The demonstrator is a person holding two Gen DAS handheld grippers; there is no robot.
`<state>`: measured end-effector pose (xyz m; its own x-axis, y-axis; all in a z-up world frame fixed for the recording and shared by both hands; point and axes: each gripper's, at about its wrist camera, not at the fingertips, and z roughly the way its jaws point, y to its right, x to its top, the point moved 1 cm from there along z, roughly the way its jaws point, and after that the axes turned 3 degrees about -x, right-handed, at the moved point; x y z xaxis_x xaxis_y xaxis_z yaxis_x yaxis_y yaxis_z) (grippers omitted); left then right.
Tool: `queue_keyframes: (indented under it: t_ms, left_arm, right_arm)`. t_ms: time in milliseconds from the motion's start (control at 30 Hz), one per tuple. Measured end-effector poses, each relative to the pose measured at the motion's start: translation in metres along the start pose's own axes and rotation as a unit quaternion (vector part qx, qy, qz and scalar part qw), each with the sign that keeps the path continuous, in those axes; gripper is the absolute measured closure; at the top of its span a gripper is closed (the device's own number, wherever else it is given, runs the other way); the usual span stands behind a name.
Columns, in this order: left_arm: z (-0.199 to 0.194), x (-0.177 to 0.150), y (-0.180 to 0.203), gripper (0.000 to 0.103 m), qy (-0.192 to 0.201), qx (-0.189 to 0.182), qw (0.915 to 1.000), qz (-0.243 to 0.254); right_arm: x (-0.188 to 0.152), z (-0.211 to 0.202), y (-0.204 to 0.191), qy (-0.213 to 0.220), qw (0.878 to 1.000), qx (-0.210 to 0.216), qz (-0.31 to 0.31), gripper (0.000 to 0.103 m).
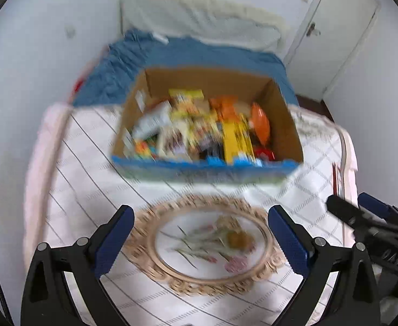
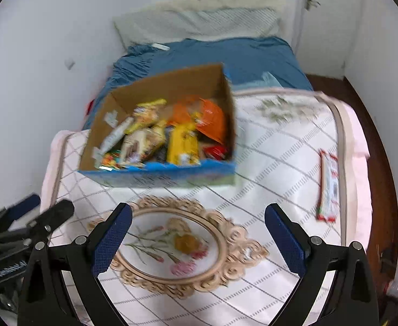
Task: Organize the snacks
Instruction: 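Move both tools back toward the last snacks on the quilt, then grasp the round wrapped candy with the left tool while the right tool grasps the red-white strip packet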
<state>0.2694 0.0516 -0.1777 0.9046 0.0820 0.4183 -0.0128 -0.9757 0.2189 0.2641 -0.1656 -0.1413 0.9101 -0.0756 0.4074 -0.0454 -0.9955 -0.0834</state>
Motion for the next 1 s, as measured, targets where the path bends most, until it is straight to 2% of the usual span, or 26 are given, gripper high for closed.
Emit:
queue_keyframes:
  t_ms: [100, 200, 333, 500, 633, 1000]
  left_arm:
    - [0.037, -0.014, 0.008, 0.002, -0.050, -0.015, 0.9986, -0.015]
    - [0.085, -0.033, 0.016, 0.002, -0.111, -0.031, 0.9927, -0.037]
    - [0.121, -0.049, 0.028, 0.002, -0.156, -0.036, 0.9857, -0.052]
    - [0.149, -0.056, 0.037, 0.002, -0.187, -0.024, 0.9799, -0.067]
    - [0.159, -0.059, 0.041, 0.002, -0.198, -0.023, 0.9760, -0.088]
    - [0.186, -0.069, 0.047, 0.002, -0.224, -0.019, 0.9653, -0.133]
  right_arm:
    - [-0.010, 0.014, 0.035, -0.027, 0.999, -0.008, 0.034, 0.003]
    - [-0.019, 0.029, 0.073, -0.046, 0.996, -0.021, 0.071, 0.003]
    - [-0.026, 0.050, 0.126, -0.068, 0.990, -0.043, 0.120, 0.003]
    - [-0.017, 0.083, 0.187, -0.087, 0.980, -0.063, 0.167, 0.003]
    - [-0.001, 0.111, 0.218, -0.097, 0.976, -0.061, 0.186, 0.003]
    - [0.029, 0.190, 0.253, -0.140, 0.968, -0.032, 0.205, 0.005]
